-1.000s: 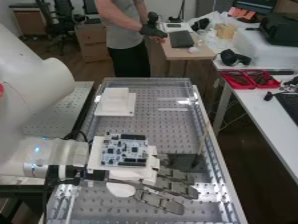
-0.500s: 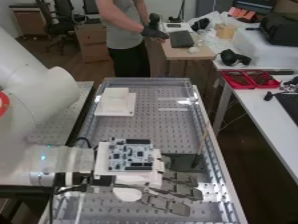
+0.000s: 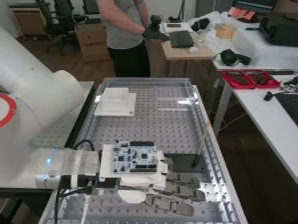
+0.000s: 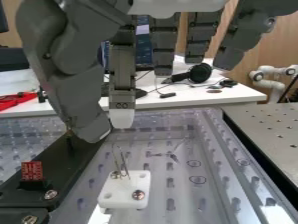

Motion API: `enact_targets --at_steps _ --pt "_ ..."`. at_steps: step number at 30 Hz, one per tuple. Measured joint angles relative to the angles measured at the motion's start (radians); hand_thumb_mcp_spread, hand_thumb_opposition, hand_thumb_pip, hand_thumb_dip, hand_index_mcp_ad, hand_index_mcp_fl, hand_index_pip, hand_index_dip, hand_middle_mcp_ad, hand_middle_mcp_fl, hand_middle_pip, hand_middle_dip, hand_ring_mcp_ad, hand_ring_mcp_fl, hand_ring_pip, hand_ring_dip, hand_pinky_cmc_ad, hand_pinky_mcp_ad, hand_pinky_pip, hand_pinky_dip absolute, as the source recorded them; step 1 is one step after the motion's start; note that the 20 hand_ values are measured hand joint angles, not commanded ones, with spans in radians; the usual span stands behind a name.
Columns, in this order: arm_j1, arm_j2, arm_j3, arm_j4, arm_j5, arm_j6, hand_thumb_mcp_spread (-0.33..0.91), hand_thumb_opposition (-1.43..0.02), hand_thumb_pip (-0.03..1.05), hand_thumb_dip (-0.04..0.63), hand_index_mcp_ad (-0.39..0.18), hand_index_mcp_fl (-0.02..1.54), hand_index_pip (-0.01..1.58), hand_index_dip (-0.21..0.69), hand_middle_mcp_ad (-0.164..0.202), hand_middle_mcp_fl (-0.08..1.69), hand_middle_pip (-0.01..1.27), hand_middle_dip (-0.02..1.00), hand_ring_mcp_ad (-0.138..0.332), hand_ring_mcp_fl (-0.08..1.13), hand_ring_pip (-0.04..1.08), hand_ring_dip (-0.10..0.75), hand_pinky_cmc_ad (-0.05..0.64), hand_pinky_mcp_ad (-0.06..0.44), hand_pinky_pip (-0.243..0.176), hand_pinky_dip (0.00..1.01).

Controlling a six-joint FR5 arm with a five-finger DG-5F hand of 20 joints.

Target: Grab the paper clip and place it in the clear container

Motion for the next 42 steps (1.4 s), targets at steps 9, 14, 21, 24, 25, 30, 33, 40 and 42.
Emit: enact_targets --at_steps 9,14,21,24,25,30,33,40,42 --pt "-0.005 -0.018 0.017 -0.016 0.001 -0.015 0.43 -0.81 0.63 0.253 -0.138 0.27 1.48 0.087 0.094 0.14 0.12 0.19 0.152 0.02 0.09 0.103 0.298 0.194 -0.012 0.19" --pt "-0.008 -0.029 0.027 -0.016 -0.004 -0.021 0.43 -0.81 0.63 0.253 -0.145 0.27 1.48 0.086 0.091 0.14 0.12 0.19 0.148 0.02 0.09 0.103 0.298 0.194 -0.012 0.19" --pt "-0.012 -0.047 0.047 -0.019 -0.015 -0.033 0.43 -0.81 0.63 0.251 -0.152 0.27 1.48 0.086 0.091 0.14 0.12 0.19 0.148 0.02 0.09 0.103 0.316 0.194 -0.01 0.19" --pt "-0.014 -0.053 0.054 -0.021 -0.022 -0.037 0.43 -0.81 0.63 0.253 -0.152 0.27 1.48 0.075 0.091 0.15 0.12 0.19 0.148 0.01 0.09 0.103 0.318 0.194 -0.01 0.19" --pt "-0.014 -0.053 0.054 -0.02 -0.024 -0.037 0.43 -0.81 0.63 0.253 -0.152 0.27 1.48 0.079 0.091 0.17 0.12 0.19 0.148 0.01 0.09 0.103 0.318 0.197 -0.012 0.19" --pt "-0.015 -0.059 0.059 -0.023 -0.038 -0.045 0.43 -0.82 0.63 0.253 -0.152 0.29 1.48 0.07 0.091 0.17 0.12 0.19 0.148 0.02 0.09 0.103 0.318 0.197 -0.01 0.19" --pt "-0.015 -0.061 0.061 -0.026 -0.043 -0.049 0.43 -0.81 0.63 0.253 -0.152 0.29 1.48 0.07 0.091 0.17 0.12 0.19 0.148 0.02 0.09 0.103 0.318 0.197 -0.01 0.19" --pt "-0.012 -0.063 0.065 -0.027 -0.056 -0.051 0.44 -0.82 0.63 0.253 -0.164 0.29 1.48 0.065 0.075 0.17 0.12 0.19 0.15 0.02 0.09 0.101 0.312 0.197 -0.01 0.19" --pt "-0.01 -0.065 0.068 -0.027 -0.056 -0.049 0.45 -0.81 0.63 0.253 -0.169 0.29 1.48 0.063 0.077 0.17 0.12 0.19 0.152 0.02 0.09 0.103 0.312 0.194 -0.01 0.19"
